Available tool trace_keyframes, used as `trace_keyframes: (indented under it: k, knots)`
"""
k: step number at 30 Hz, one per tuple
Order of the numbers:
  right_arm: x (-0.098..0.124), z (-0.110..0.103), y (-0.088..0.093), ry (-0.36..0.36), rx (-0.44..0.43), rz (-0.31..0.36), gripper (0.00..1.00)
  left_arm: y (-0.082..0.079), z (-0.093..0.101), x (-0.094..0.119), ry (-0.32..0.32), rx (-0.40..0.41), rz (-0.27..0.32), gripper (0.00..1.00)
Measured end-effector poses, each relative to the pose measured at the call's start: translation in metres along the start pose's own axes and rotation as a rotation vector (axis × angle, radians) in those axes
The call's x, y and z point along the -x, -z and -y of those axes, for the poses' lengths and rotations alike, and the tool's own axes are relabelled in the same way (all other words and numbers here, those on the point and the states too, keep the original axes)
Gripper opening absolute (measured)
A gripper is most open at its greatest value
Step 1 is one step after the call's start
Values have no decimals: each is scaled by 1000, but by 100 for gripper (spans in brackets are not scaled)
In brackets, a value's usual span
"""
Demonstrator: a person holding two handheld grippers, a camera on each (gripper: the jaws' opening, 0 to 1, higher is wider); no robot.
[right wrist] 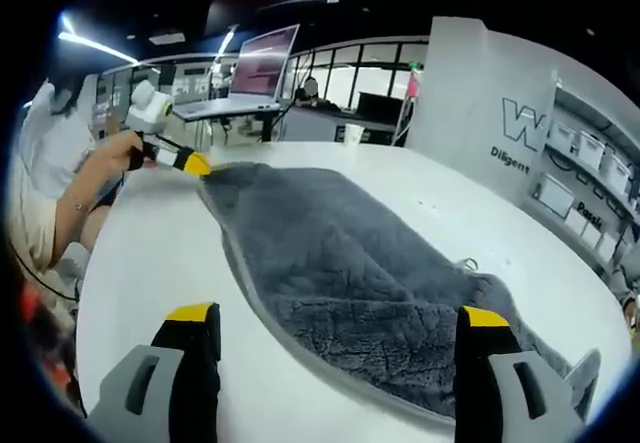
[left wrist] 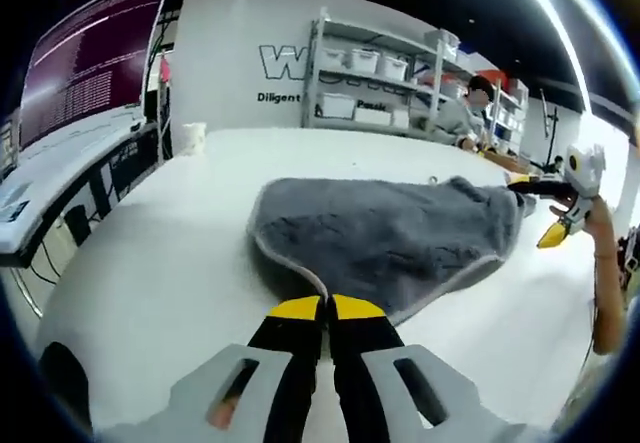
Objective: Open the folded towel by lifting each exposed corner and separating the folded layers until the towel lies flat within the target outline without major curled edges
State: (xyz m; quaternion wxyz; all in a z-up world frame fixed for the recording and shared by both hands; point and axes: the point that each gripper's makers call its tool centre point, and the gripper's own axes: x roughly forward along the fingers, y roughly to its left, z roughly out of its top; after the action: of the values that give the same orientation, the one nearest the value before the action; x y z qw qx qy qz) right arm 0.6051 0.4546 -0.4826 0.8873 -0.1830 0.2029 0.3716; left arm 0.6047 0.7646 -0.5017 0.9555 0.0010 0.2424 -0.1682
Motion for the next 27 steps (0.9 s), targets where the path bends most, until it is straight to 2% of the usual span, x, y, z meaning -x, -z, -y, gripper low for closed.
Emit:
trace_keyframes:
  k: [8,13,17,21,27]
  knots:
    - [-2,-2,2,-8,9,-13,98,12,-17,3,-29,-56,-81,1]
    - [-1,-2,3,-8,10,-16,98,14,-24,4,-54,-80,-105,2]
    - [-1,0,2,-5,6,-12,98,17,-22,2,-59,-87,-114,4]
    - [-1,0,2,-6,6,-11,98,14,-20,3,-57,-51,-88,29]
    - [0,1,2,-2,3,-11,98,1,-3,6,-31,-49,-39,55]
